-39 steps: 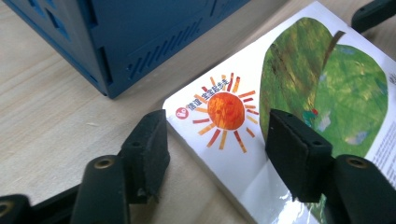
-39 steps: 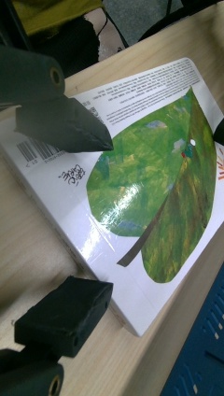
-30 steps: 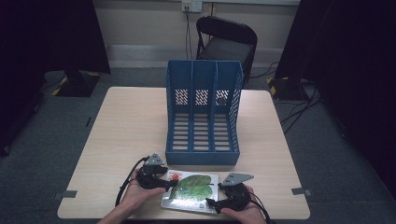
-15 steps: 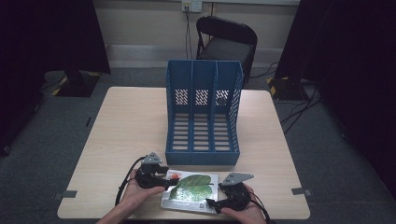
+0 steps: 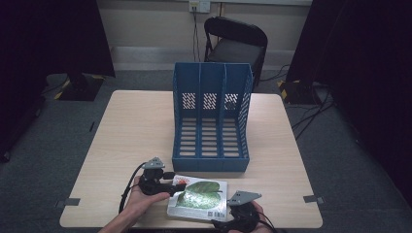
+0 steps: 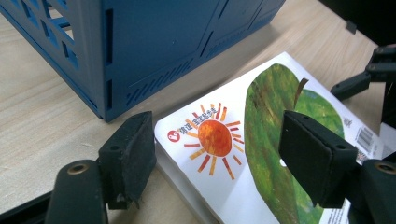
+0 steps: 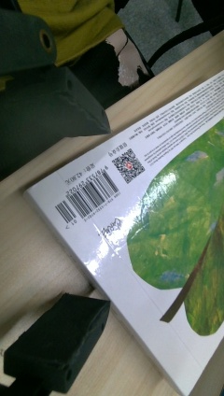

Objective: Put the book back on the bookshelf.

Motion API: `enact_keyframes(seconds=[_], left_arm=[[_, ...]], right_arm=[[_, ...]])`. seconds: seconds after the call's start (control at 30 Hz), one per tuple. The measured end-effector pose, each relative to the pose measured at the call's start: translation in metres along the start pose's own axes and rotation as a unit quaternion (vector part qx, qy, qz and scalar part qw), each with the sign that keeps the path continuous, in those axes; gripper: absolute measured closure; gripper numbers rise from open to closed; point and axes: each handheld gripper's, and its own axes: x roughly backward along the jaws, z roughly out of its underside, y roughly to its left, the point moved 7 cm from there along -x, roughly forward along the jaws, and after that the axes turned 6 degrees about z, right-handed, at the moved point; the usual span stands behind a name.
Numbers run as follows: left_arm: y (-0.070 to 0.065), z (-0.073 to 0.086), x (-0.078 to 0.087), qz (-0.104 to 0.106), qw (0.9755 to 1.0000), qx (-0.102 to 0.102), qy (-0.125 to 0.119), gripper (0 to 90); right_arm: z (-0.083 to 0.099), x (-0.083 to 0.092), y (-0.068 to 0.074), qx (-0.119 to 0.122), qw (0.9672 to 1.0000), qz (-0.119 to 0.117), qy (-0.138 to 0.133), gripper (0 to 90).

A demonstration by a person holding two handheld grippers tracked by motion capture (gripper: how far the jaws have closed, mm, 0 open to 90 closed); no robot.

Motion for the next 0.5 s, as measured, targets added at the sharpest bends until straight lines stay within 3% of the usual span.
enact_keyframes(seconds=[0.13, 0.5], left_arm=[[-0.0013, -0.0021, 0.0021, 0.007, 0.9998, 0.012, -0.012, 26.1], [-0.0051, -0.0060, 0.0044, 0.009, 0.9996, 0.015, -0.023, 23.5]], right_arm=[[0.0003, -0.0012, 0.0003, 0.007, 0.9999, 0.008, -0.001, 11.2], [0.0015, -0.0052, 0.0044, 0.032, 0.9988, 0.038, 0.000, 8.0]])
